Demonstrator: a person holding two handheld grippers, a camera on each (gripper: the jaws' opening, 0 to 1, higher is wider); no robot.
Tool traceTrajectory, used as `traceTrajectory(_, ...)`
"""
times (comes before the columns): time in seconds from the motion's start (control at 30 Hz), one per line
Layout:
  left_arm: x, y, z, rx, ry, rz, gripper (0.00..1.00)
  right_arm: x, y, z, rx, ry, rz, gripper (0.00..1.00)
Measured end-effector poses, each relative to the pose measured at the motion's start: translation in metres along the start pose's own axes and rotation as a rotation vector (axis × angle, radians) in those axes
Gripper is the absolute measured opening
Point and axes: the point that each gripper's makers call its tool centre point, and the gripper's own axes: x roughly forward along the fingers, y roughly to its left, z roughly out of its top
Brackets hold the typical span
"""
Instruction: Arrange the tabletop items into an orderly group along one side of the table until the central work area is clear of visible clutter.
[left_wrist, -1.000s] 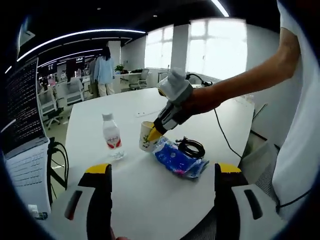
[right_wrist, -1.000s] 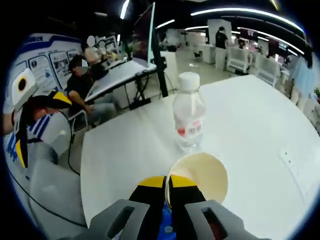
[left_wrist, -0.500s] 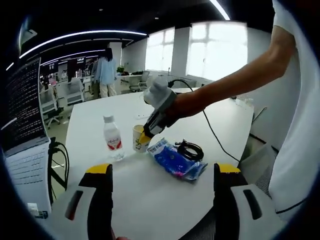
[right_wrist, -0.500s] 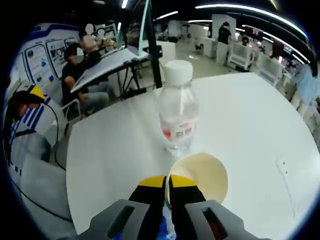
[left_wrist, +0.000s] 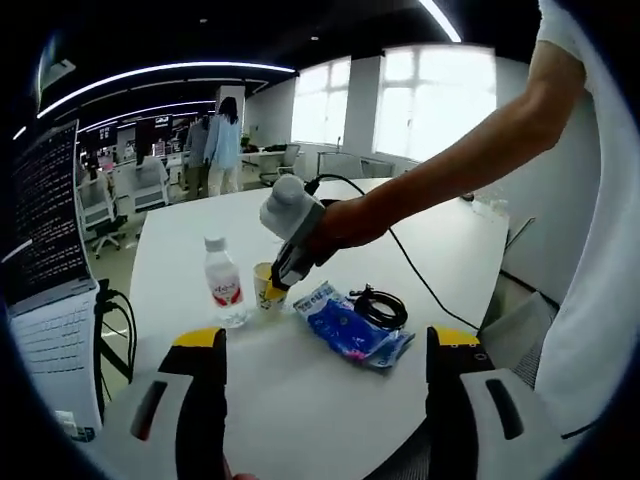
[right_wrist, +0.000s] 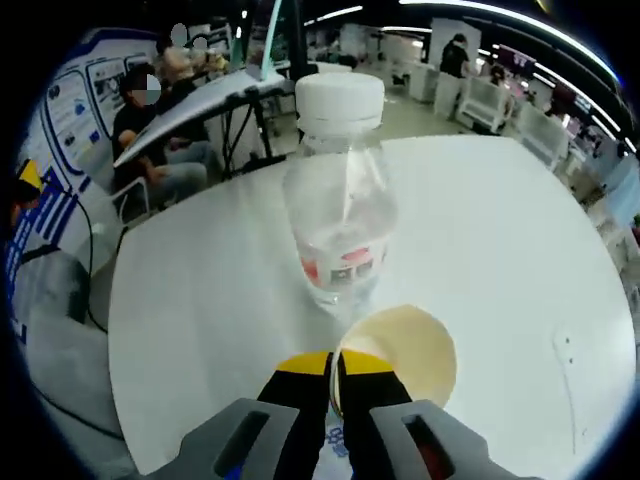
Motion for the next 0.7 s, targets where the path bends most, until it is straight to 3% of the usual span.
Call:
traceTrajectory(0.13,0.003,0.002,-0.006,-0.008,0.023,-0.002,0.83,0.007,0.001,0.002,-0.043,0.022,-0.002,0.00)
traceTrajectory(0.27,0.003,0.006,-0.024,-0.009,0.083,-0.006,0.83,0.009,-0.001,0.004,-0.070,0.024,-0.007,0.00)
traceTrajectory(0.43,0.001,0.007,-0.033,-0.023,0.109,0.005,0.82,0.009,-0.003,0.003,-0.060,0.016,-0.008,0.00)
traceTrajectory(0.7,0.003,0.010,-0.045,-0.018,0.156,0.011,0.82,0.008,-0.002,0.002,-0.026,-0.001,0.002,0.08)
